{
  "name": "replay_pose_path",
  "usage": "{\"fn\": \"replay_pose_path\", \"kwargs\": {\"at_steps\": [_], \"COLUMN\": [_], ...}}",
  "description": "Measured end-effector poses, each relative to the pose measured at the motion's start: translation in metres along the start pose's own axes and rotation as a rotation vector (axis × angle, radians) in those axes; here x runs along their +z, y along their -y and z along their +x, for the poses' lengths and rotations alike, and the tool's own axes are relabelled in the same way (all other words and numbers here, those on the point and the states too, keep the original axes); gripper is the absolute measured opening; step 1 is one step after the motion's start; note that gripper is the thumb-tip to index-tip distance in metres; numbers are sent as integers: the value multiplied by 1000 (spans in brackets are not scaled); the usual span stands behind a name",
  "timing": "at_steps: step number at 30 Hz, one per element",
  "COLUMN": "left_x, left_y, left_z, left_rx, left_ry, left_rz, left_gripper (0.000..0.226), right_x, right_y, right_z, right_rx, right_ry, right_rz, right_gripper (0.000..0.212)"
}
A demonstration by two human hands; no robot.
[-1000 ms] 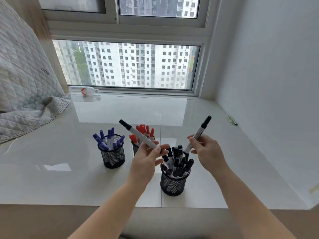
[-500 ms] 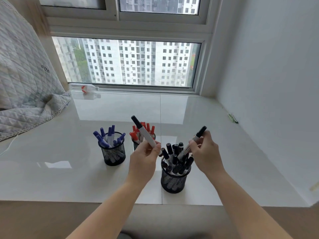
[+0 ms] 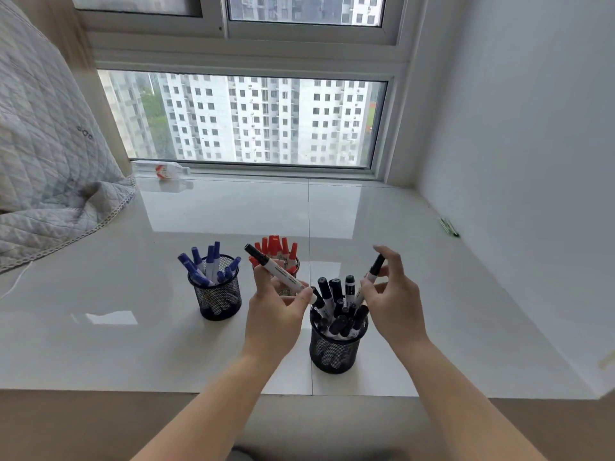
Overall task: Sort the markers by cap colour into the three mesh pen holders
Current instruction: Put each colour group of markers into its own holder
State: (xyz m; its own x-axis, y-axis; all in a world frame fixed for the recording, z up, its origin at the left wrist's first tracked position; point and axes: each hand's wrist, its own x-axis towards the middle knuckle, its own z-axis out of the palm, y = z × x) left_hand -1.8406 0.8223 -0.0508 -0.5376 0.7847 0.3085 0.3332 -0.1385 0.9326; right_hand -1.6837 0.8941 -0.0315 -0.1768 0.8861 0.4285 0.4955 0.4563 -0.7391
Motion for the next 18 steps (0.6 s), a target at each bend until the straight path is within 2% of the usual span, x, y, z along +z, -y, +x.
{"fn": "replay_pose_path", "kwargs": {"at_steps": [3,6,12,15,18], "left_x": [2,2,1,2,0], "left_y": [-1,-2,-5,-5,-5], "left_z": [-1,-1,-3,-3,-2], "left_rx": [-4,-13,22,41,50], "left_ry": [21,23,-22,-34,-53], "left_rz": [-81,-137,-101,-69,-12], "left_gripper": [18,3,9,9,9], "right_x": [0,2,3,8,14], "right_y": [0,-2,-4,-7,-14], "right_z": [-1,-8,-10,-13,-23], "right_rx": [-14,-21,-59,-31,-39], "right_ry": [-75,-103,-80,19,-16], "right_rz": [52,47,13,-24,-21], "right_gripper": [33,32,30,20,13]}}
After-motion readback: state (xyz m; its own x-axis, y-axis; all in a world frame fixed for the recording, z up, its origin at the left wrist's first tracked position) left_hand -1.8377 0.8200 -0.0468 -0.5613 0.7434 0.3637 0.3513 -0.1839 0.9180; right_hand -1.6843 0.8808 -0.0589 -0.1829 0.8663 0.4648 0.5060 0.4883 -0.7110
